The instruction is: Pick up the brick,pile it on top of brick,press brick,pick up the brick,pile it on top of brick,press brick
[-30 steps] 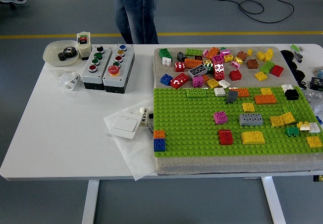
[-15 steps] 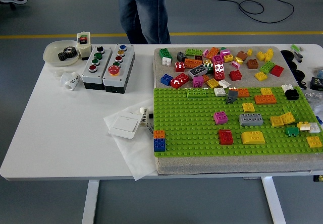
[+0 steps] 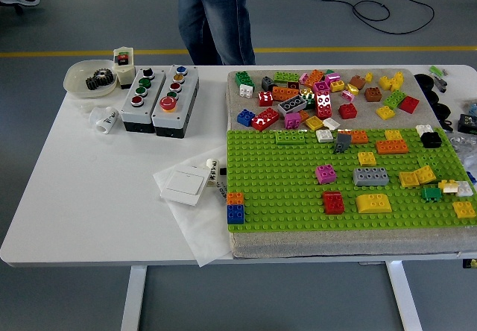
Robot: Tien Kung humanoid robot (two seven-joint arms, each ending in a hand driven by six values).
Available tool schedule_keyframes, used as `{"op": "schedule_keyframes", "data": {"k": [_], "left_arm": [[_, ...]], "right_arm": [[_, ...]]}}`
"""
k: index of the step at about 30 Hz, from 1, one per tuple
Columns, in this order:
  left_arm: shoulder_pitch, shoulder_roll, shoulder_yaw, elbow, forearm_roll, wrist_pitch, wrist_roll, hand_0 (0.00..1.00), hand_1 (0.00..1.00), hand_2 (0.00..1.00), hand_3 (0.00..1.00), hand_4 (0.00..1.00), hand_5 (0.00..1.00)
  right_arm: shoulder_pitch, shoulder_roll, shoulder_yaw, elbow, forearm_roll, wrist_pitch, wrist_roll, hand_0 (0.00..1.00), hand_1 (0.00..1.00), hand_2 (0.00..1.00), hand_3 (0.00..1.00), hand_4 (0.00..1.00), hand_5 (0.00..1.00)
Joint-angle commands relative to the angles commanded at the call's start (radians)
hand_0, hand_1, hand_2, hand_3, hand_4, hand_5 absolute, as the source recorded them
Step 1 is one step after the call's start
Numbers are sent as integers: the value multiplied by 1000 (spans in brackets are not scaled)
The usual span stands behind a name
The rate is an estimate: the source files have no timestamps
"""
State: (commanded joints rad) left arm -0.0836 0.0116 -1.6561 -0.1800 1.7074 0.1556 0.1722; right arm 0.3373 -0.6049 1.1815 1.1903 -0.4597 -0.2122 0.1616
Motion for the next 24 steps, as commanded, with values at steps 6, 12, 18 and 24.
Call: {"op": "schedule_keyframes", "data": {"k": [6, 12, 18, 24], "left_arm": [[-3, -2, 7, 0, -10, 2, 1, 778, 803, 852, 630, 672, 680], [-2, -3, -2, 0, 0, 2, -1, 778, 804, 852, 629, 672, 679], [2, 0, -1, 0, -1, 1, -4, 777, 803, 850, 628, 672, 678], [3, -3, -12, 0, 11, 0, 2, 777, 802, 850, 628, 672, 679]], "right_arm": [[2, -3, 0, 1, 0, 1, 0, 843, 788, 802, 797, 998, 925], [-5, -5, -2, 0, 0, 1, -1, 843, 788, 802, 797, 998, 925], [-5, -4, 3, 1, -2, 1, -2, 843, 788, 802, 796, 998, 925], [-2, 1, 0, -1, 1, 2, 1, 843, 788, 802, 796, 998, 925]]}}
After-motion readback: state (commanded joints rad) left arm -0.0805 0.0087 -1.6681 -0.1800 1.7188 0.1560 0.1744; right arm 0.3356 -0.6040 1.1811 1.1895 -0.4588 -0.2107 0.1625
